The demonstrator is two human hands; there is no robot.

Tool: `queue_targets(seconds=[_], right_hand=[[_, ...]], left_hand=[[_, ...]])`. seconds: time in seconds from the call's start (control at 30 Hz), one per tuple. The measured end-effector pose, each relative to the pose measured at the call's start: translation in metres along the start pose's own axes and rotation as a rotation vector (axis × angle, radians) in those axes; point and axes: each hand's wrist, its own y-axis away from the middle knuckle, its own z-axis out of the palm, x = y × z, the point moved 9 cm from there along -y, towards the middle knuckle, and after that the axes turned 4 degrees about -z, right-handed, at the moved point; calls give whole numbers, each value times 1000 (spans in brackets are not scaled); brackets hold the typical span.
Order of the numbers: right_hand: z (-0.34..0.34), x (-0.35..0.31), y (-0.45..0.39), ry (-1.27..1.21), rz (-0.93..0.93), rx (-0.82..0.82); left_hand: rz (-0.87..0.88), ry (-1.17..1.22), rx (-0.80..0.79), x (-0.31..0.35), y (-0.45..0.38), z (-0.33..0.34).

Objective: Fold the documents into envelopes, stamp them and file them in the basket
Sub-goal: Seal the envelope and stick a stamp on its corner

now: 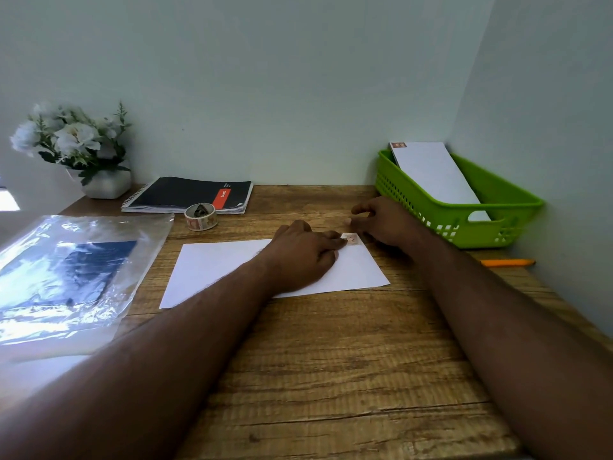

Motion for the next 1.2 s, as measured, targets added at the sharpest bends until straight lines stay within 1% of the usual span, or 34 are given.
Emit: queue_targets(seconds=[0.13, 0.27, 0.4, 0.57, 0.6, 0.63, 0.7, 0.77, 0.83, 1.03, 1.1, 1.2], right_hand=[[2, 0, 0, 93, -17, -17], [3, -1, 1, 95, -8, -55], [2, -6, 9, 92, -15, -144], [6, -4, 12, 124, 18, -323], [6, -4, 13, 111, 26, -334], [5, -3, 14, 78, 32, -312], [-2, -1, 15, -10, 50, -204], [-6, 1, 16, -23, 49, -130], [-5, 0, 16, 16, 33, -156], [1, 3, 15, 71, 58, -330], [0, 2, 16, 0, 62, -305], [-3, 1, 13, -30, 47, -163]], left_hand=[[-9, 31, 19, -2, -2, -2], [-30, 55, 31, -5, -3, -3], [-54, 63, 53, -8, -2, -5], [-75, 62, 51, -11, -3, -5], [-73, 59, 45, -11, -3, -4], [-71, 59, 41, -11, -4, -4], [-69, 64, 35, -12, -4, -3], [-69, 66, 36, -12, -4, -3], [-70, 62, 42, -12, -4, -3], [-73, 66, 39, -12, -3, -4], [-75, 71, 25, -12, -3, -3], [-80, 69, 18, -12, -4, -3]])
